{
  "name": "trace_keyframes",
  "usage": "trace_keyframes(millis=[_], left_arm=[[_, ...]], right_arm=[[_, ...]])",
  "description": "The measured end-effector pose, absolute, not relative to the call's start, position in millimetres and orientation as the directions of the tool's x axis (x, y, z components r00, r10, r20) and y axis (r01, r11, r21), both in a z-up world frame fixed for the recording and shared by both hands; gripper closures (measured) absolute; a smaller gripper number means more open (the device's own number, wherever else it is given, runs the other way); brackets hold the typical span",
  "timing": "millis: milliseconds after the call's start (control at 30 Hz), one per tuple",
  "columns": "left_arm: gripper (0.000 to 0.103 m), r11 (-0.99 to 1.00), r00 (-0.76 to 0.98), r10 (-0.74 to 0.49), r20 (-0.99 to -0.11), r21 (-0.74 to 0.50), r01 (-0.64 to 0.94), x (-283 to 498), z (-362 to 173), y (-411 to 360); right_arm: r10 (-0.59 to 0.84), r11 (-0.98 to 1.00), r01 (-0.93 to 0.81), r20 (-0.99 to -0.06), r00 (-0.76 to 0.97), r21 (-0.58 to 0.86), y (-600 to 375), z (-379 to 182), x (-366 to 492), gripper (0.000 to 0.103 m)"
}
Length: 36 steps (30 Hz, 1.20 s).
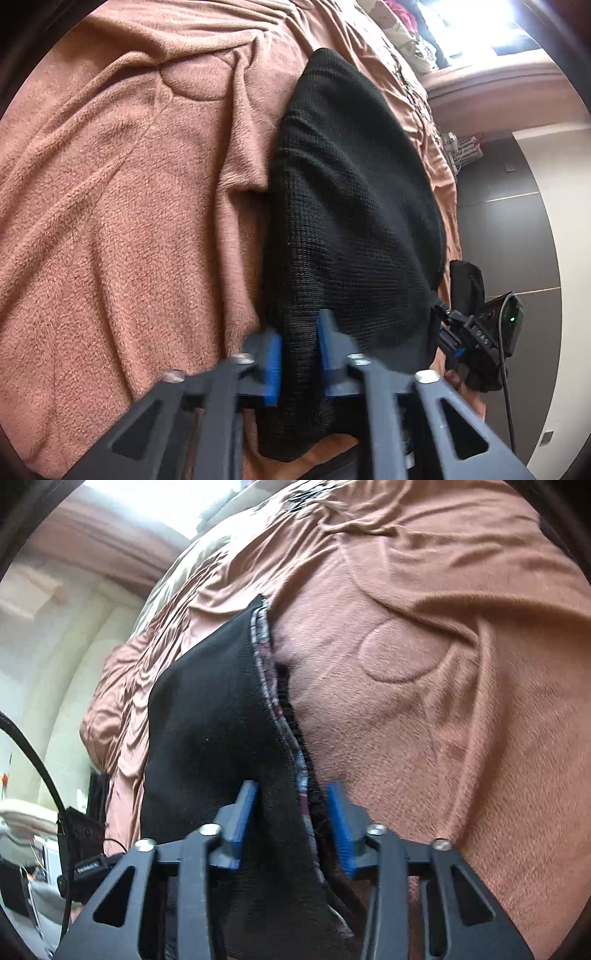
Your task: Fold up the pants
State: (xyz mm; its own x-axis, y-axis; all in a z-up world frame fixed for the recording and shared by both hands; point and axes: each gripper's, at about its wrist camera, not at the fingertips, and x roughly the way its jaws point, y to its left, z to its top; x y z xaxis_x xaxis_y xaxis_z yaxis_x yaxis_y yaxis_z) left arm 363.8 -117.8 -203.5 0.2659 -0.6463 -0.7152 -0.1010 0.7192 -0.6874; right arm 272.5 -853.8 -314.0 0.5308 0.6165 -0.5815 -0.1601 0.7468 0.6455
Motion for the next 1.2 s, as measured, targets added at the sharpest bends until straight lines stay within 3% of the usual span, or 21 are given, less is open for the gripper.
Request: trace_keyframes(millis=[400,1200], left_arm=[[0.092,0.741,0.314,-0.633,-0.707,-0.671,-0.016,352,-160,-92],[0.092,0.825,0.313,-0.524,-0.792,-0.564,-0.044,318,-151,-12]], right_arm=[[0.673,0.702,-0.176,-0.561,0.482,0.69,-845,-309,258,0.085],[0.771,0.618,-0.254,-0.508,0.384,0.744,-784,-339,237,0.085]])
